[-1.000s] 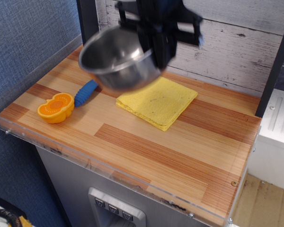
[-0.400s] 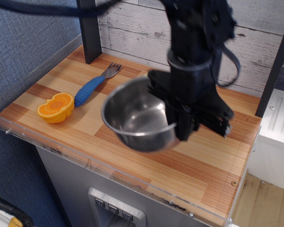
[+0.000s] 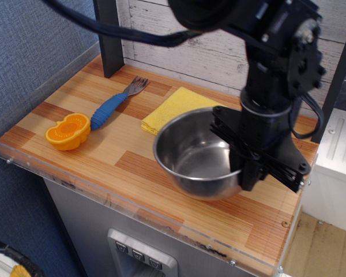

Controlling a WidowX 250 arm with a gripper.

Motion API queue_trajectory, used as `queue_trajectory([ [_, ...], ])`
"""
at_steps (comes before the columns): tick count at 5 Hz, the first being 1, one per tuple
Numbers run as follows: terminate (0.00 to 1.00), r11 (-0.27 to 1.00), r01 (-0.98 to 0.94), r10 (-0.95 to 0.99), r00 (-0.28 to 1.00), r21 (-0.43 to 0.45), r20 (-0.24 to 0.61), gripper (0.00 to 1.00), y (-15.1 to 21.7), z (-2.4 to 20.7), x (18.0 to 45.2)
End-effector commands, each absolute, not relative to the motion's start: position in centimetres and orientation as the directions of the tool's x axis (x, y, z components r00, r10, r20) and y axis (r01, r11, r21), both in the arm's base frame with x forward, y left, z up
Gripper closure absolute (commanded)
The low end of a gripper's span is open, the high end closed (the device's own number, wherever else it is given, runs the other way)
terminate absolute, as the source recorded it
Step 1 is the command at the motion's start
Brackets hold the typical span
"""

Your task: Pick up the pot and place it on the front near edge of the table

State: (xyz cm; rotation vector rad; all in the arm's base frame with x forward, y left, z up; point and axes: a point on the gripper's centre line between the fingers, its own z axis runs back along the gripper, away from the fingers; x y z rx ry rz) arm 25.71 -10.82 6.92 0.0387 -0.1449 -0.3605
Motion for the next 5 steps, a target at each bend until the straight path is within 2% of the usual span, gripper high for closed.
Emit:
queue_trajectory([
  [1, 0.00, 0.891, 0.451, -0.451, 0.871, 0.046, 0.192, 1.00, -13.3, 7.2, 26.4],
  [3, 0.00, 0.893, 0.447, -0.448, 0.878, 0.041, 0.171, 1.00, -13.2, 6.9, 26.0],
  [4, 0.00, 0.895, 0.444, -0.444, 0.882, 0.035, 0.158, 0.00, -12.7, 7.4, 25.8],
  [5, 0.00, 0.894, 0.448, -0.446, 0.881, 0.022, 0.155, 0.00, -12.5, 8.0, 25.7],
])
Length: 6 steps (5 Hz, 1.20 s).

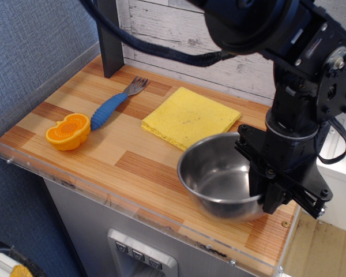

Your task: Pick up the pot and place it on the front near edge of the table

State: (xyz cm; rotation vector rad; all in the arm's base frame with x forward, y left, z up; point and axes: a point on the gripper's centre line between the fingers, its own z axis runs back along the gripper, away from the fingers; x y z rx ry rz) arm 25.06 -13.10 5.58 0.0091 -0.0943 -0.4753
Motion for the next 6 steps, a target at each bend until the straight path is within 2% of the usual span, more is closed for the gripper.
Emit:
queue_trajectory([
  [1, 0.00, 0.889, 0.458, -0.453, 0.876, 0.010, 0.164, 0.00, -12.2, 9.2, 25.5],
  [2, 0.00, 0.908, 0.418, -0.400, 0.877, -0.012, 0.265, 0.00, -10.6, 14.2, 25.2],
  [3, 0.00, 0.982, 0.191, -0.180, 0.932, -0.002, 0.313, 0.00, -5.8, 19.2, 24.5],
  [4, 0.00, 0.998, 0.058, -0.056, 0.961, 0.000, 0.271, 0.00, -1.9, 20.4, 25.3],
  [5, 0.00, 0.999, 0.050, -0.051, 0.984, 0.008, 0.169, 0.00, -0.7, 18.0, 26.7],
  [6, 0.00, 0.997, 0.079, -0.078, 0.990, 0.000, 0.119, 0.00, -0.4, 16.4, 27.1],
])
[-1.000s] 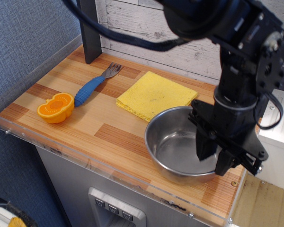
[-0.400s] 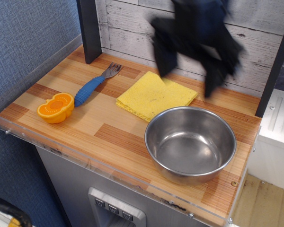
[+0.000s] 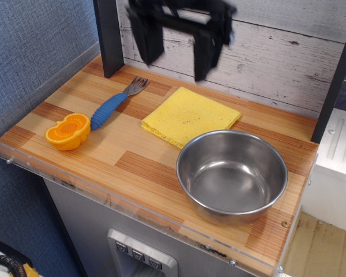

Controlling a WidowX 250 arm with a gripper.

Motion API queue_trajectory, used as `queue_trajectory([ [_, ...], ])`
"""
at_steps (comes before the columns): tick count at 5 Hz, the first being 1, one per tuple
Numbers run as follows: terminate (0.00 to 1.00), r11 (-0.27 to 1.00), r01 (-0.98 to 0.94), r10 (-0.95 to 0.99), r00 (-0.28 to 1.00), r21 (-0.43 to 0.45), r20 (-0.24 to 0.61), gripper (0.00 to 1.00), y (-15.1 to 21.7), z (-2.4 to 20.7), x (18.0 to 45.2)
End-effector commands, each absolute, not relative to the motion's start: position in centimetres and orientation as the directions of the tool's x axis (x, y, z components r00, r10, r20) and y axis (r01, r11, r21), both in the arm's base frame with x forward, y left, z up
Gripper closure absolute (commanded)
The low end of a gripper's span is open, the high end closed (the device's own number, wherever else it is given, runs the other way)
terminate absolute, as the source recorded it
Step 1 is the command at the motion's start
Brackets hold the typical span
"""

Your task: Pick up the pot and place it on the front near edge of the table

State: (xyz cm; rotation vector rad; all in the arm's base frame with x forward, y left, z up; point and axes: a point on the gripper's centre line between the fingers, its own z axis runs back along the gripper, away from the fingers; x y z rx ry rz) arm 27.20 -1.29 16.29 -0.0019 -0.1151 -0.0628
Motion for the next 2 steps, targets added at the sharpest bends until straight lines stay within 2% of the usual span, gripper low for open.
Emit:
queue_trajectory([
  [1, 0.00, 0.997, 0.079, -0.078, 0.990, 0.000, 0.119, 0.00, -0.43, 16.44, 27.15],
  [2, 1.00, 0.997, 0.079, -0.078, 0.990, 0.000, 0.119, 0.00, -0.43, 16.44, 27.15],
])
